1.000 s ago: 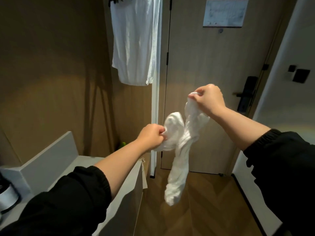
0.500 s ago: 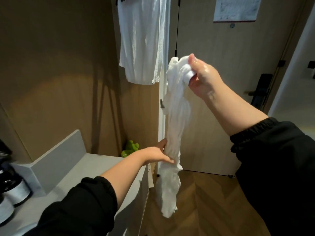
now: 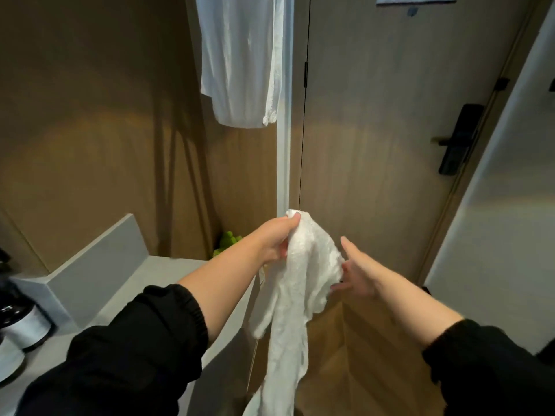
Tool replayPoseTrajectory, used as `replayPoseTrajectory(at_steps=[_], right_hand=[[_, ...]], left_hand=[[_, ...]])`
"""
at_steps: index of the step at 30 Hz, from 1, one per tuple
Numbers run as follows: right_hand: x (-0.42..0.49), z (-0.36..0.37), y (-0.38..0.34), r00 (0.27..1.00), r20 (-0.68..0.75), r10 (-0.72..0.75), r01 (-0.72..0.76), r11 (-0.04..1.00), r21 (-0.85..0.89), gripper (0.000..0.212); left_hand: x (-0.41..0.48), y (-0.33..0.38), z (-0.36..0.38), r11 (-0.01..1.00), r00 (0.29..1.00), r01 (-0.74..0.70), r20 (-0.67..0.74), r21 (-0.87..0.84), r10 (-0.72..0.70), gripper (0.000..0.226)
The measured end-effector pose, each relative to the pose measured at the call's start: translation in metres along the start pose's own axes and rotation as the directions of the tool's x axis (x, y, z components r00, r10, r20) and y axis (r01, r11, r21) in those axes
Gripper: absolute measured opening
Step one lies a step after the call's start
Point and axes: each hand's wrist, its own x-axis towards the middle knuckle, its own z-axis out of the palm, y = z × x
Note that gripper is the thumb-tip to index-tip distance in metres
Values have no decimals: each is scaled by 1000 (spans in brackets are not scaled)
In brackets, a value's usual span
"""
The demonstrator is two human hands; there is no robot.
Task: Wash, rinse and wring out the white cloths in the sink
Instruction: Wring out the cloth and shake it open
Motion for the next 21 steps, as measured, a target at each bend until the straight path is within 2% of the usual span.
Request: replayPoseTrajectory(at_steps=[2, 4, 5, 7, 8, 9, 10, 11, 12, 13, 14, 15, 16, 17, 18, 19, 20, 21], right_hand=[[-3, 10, 12, 978, 184, 100, -107, 994, 31, 98], [-9, 21, 18, 969, 231, 89, -102, 994, 46, 84], [-9, 24, 21, 969, 240, 63, -79, 995, 59, 77], [-9, 25, 26, 981, 193, 0, -26, 991, 132, 85], [-10, 25, 23, 982, 180, -49, 18, 985, 174, 78], [-12, 24, 19, 982, 150, -116, 91, 982, 162, 63], [-18, 23, 11, 979, 101, -179, 176, 984, 41, 46], [-23, 19, 1, 970, 36, -239, 242, 951, -195, 37], [-25, 13, -7, 951, -35, -308, 261, 856, -447, 33], [-25, 6, -14, 921, -105, -374, 231, 743, -628, 35], [-26, -2, -23, 890, -168, -424, 178, 663, -727, 37], [-27, -10, -30, 861, -222, -457, 143, 636, -759, 37], [-28, -17, -37, 839, -261, -477, 125, 637, -761, 36], [-29, -25, -43, 827, -297, -477, 143, 690, -709, 36], [-27, -32, -47, 836, -322, -444, 188, 783, -593, 36], [-30, -36, -52, 865, -312, -393, 234, 866, -441, 33], [-31, -38, -55, 897, -281, -342, 252, 916, -311, 27], [-33, -38, -55, 913, -258, -316, 248, 932, -264, 19]], left_hand=[[-1, -8, 3, 999, 998, 50, 31, -14, -50, 39], [1, -13, -2, 998, 995, 69, 72, -1, -68, 46], [2, -13, -7, 997, 993, 59, 101, 43, -63, 57], [2, -9, -19, 961, 976, 7, 206, 276, -66, 81], [-1, -7, -25, 895, 961, -41, 263, 443, -86, 88], [-4, -7, -32, 788, 954, -76, 274, 611, -121, 90], [-6, -9, -38, 648, 960, -85, 236, 757, -150, 91], [-6, -12, -47, 508, 973, -60, 163, 859, -162, 89], [-6, -13, -54, 396, 985, -30, 96, 918, -146, 82], [-7, -13, -60, 369, 995, 4, 35, 929, -98, 70], [-8, -11, -68, 457, 1000, 22, -16, 889, -17, 56], [-8, -7, -74, 654, 993, 4, -79, 757, 85, 41], [-6, -6, -81, 871, 975, -56, -160, 489, 152, 28], [-7, -7, -85, 976, 964, -139, -202, 167, 172, 19], [-6, -13, -88, 982, 965, -189, -185, -11, 184, 17], [-2, -22, -91, 983, 974, -182, -139, -11, 179, 21], [2, -34, -90, 984, 985, -125, -103, 130, 139, 32], [7, -45, -88, 950, 987, -69, -117, 303, 109, 46]])
